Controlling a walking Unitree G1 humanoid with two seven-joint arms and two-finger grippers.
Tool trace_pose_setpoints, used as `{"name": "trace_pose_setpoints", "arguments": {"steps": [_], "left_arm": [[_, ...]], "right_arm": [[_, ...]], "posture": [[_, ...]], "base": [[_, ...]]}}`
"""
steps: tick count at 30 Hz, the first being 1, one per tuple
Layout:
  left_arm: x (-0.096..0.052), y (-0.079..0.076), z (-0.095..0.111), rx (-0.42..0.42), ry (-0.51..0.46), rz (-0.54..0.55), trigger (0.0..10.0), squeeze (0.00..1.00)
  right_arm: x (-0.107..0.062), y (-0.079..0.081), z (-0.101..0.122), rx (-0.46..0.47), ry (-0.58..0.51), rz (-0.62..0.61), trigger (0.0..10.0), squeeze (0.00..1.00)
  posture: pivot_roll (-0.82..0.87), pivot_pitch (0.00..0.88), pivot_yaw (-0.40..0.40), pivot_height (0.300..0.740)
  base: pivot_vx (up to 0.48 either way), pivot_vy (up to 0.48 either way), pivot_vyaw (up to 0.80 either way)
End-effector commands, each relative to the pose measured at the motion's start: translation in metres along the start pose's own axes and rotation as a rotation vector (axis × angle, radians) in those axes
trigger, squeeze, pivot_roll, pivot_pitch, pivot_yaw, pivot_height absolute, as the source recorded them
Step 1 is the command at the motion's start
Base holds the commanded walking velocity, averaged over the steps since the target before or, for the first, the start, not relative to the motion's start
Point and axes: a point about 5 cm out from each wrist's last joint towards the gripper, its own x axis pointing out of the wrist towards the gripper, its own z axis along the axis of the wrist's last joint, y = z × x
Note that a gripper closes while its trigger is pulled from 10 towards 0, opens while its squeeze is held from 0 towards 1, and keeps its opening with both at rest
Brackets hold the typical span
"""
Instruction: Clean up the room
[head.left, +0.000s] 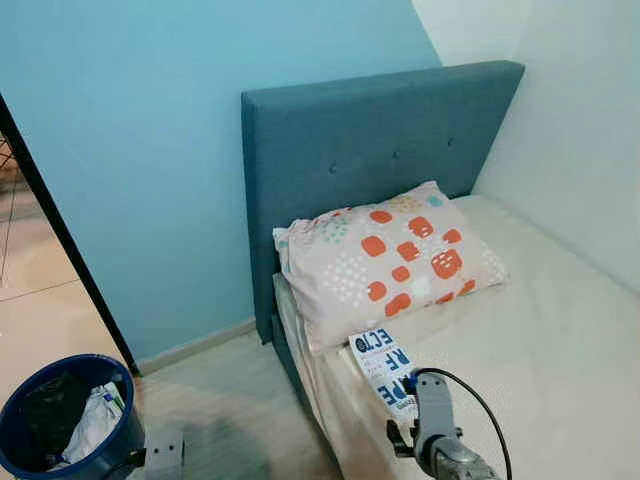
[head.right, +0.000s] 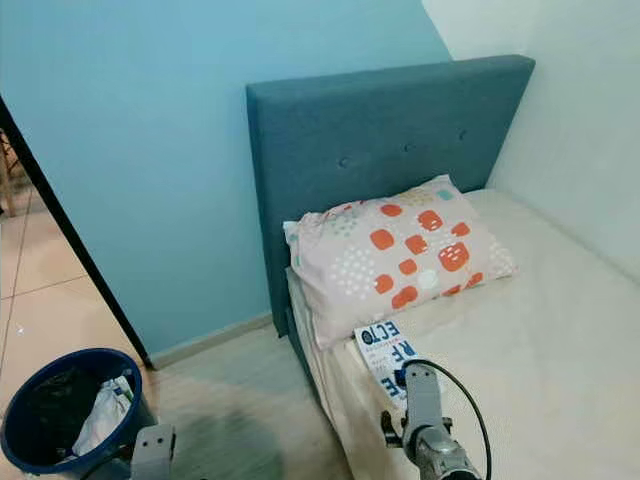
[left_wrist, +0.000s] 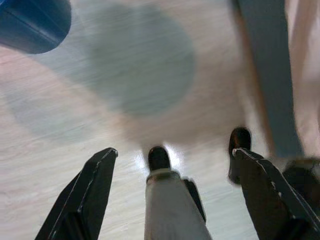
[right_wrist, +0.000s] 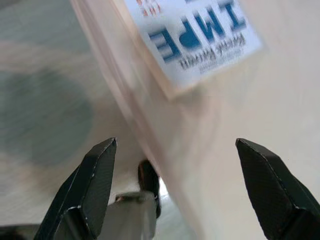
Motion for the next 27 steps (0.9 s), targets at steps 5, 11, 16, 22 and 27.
{"name": "trace_pose_setpoints", "arguments": {"steps": [5,11,16,22,27], "left_arm": [[-0.004,0.003,-0.019,0.076,0.075,-0.011,10.0,0.0],[-0.007,-0.011,-0.037,0.167,0.127,-0.02,10.0,0.0],[-0.007,-0.025,-0.042,0.173,0.135,-0.037,10.0,0.0],[-0.008,-0.043,-0.047,0.207,0.147,-0.059,10.0,0.0],[-0.009,-0.051,-0.052,0.227,0.168,-0.068,10.0,0.0]], "right_arm": [[-0.006,-0.005,-0.038,0.13,0.139,-0.047,10.0,0.0],[-0.013,-0.007,-0.065,0.148,0.216,-0.075,10.0,0.0],[-0.015,-0.01,-0.071,0.137,0.235,-0.085,10.0,0.0],[-0.018,-0.02,-0.078,0.113,0.258,-0.102,10.0,0.0],[-0.019,-0.025,-0.079,0.101,0.258,-0.104,10.0,0.0]], "posture": [[-0.08,0.043,-0.05,0.74],[-0.09,0.036,-0.042,0.74],[-0.09,0.03,-0.043,0.74],[-0.09,0.027,-0.051,0.74],[-0.09,0.033,-0.051,0.74]], "base": [[0.0,0.0,-0.8],[0.0,0.0,-0.79],[0.0,0.0,-0.79],[0.0,0.0,-0.79],[0.0,0.0,-0.79]]}}
